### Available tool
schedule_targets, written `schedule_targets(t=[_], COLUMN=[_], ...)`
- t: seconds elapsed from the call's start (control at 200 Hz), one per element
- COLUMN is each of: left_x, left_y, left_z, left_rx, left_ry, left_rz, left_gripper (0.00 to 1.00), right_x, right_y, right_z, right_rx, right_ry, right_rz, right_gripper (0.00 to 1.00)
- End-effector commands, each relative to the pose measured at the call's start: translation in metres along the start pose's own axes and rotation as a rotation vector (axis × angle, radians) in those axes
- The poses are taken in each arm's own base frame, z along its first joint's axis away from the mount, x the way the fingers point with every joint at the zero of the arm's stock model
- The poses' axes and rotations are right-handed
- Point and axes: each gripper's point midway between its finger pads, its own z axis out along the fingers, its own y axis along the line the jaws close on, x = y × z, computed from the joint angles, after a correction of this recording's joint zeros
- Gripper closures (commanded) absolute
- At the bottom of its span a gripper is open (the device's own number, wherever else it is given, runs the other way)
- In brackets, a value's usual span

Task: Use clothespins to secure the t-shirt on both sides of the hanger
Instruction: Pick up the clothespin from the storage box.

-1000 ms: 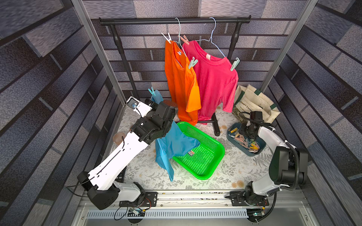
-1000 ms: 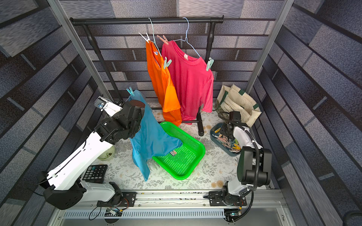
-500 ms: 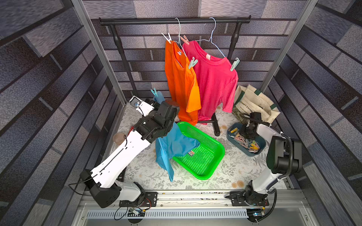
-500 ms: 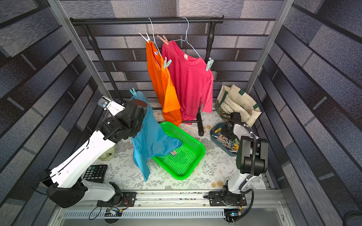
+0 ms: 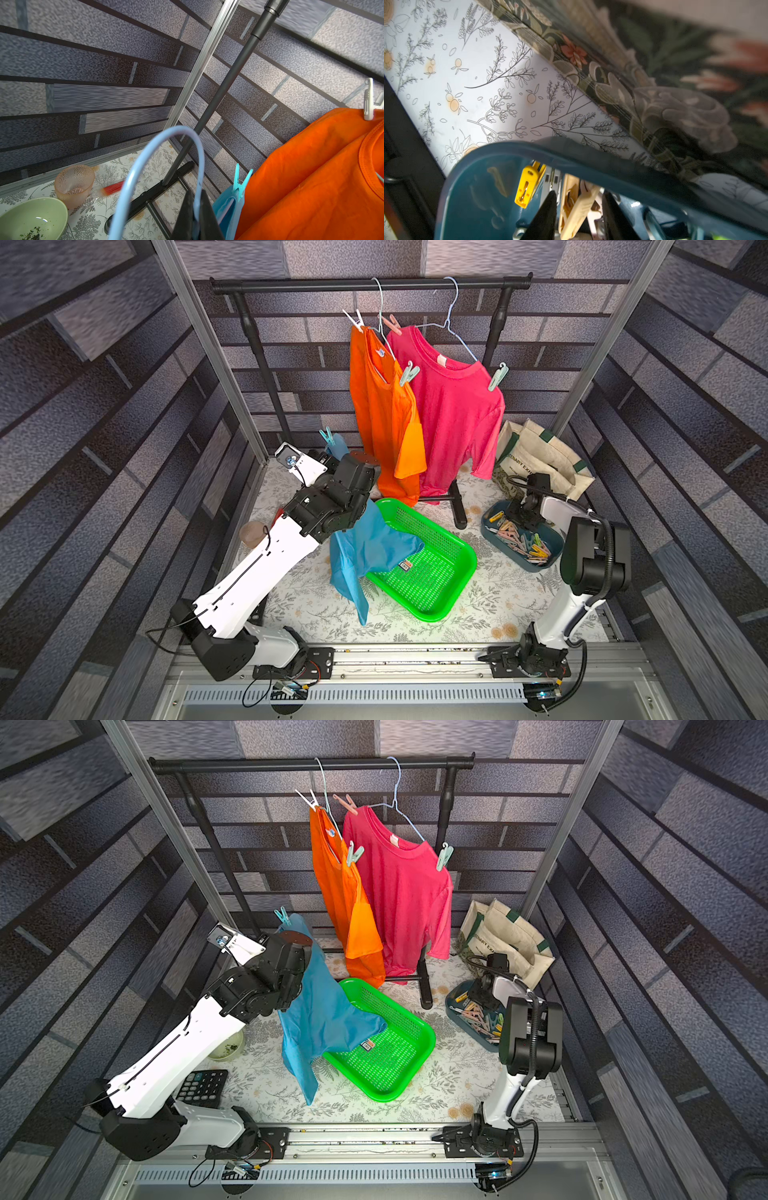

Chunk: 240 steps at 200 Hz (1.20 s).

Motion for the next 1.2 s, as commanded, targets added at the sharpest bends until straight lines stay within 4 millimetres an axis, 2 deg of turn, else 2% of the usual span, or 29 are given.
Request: schedule_targets(t=[0.0,0.11,0.245,0.321,0.421,0.551,0.681,0.832,0.932,0.947,1.092,1.197], left_x=[-0.001,-0.001,-0.001,-0.002,-0.001,0.000,0.000,-0.003,-0.005,-0.004,-0.004,-0.003], left_y=[-0.002,-0.003,-0.003,-0.003,-0.004,-0.005,-0.004,0.001,0.003,0.003,0.003,0.002], left_z=[0.002,0.002,0.002,0.002,0.002,0.002,0.003,0.002,0.001,0.002,0.003,0.003], left_rx=[-0.005,-0.004,-0.006,-0.008,-0.007,-0.005,-0.007,-0.006,-0.007,-0.009,-0.015,-0.016], left_ry=[-0.011,-0.009,-0.013,-0.016,-0.015,-0.010,-0.009,-0.008,-0.011,-0.011,-0.019,-0.018], left_rz=[-0.001,-0.001,0.001,0.001,0.002,0.003,0.002,-0.008,-0.011,-0.010,0.000,0.004], left_gripper=[1.00,1.00,1.00,1.00,1.00,1.00,1.00,1.00,1.00,1.00,1.00,1.00], right_x=[0.001,0.001,0.002,0.000,-0.003,-0.007,-0.009,-0.002,0.012,0.026,0.080,0.129], right_y=[-0.008,-0.008,-0.008,-0.007,-0.004,0.003,0.007,0.009,0.011,0.006,-0.002,-0.006], right_z=[0.001,0.008,0.015,0.014,0.007,-0.012,-0.040,-0.073,-0.095,-0.091,-0.107,-0.116], right_rx=[0.026,0.021,0.018,0.012,-0.003,-0.034,-0.060,-0.087,-0.123,-0.115,-0.087,-0.037], right_ry=[-0.011,-0.001,0.011,0.006,-0.007,-0.038,-0.079,-0.115,-0.125,-0.098,0.020,0.138], right_rz=[0.015,0.013,0.021,0.021,0.020,0.010,-0.007,-0.020,-0.020,-0.019,-0.071,-0.166], right_gripper=[0.62,0.72,0.74,0.80,0.85,0.88,0.90,0.95,0.98,0.99,1.00,1.00])
